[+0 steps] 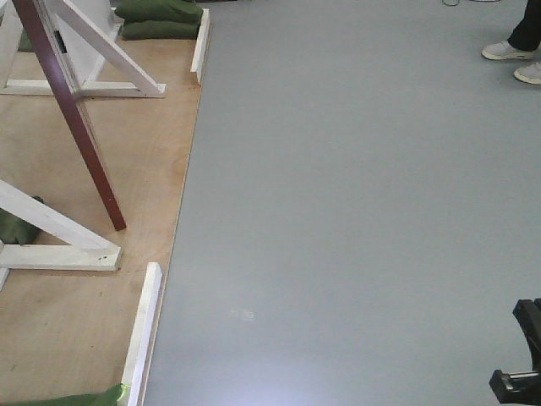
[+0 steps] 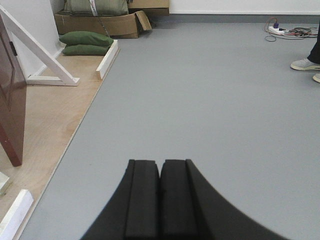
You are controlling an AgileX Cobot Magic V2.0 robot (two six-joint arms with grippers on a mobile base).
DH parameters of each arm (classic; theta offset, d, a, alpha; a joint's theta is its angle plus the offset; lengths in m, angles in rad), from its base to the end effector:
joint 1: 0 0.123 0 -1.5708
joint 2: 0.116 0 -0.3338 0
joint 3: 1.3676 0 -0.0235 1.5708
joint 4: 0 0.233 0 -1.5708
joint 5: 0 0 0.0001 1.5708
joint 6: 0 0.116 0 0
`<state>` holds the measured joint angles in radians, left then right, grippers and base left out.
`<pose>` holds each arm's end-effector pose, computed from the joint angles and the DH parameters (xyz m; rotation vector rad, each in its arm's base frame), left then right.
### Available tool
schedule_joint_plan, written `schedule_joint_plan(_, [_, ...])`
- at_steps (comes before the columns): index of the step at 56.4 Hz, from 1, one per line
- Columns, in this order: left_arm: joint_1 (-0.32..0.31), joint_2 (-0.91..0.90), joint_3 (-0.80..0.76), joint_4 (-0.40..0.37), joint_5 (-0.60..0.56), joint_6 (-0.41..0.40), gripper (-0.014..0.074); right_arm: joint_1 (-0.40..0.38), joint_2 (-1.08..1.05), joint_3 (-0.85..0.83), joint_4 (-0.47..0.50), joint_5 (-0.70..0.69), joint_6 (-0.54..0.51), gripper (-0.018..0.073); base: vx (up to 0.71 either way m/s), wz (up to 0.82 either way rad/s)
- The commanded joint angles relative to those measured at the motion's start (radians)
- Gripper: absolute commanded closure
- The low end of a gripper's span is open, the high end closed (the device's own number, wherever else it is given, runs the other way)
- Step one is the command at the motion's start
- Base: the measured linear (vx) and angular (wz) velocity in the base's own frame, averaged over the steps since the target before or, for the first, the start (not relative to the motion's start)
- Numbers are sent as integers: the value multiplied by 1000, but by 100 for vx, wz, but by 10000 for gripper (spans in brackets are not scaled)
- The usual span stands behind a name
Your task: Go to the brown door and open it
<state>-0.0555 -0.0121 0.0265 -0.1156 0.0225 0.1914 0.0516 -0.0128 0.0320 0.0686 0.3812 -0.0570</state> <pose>0.0145 -0.0011 0.2038 0.1018 1.5170 0.0143 0.0090 0.0034 0.1609 -0.0598 1.8826 0.0640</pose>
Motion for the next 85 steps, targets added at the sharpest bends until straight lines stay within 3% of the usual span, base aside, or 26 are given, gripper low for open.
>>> schedule_joint_plan(1, [1, -14, -20, -8, -78, -3, 460, 2, -6, 4, -6, -77, -9, 559, 0, 0])
schedule_joint_plan(49, [1, -14, -20, -8, -78, -3, 460, 2, -6, 4, -6, -77, -9, 559, 2, 1])
schedule_joint_plan(85, [2, -14, -20, -8, -79, -3, 460, 2, -6, 4, -6, -80, -9, 559, 30, 4])
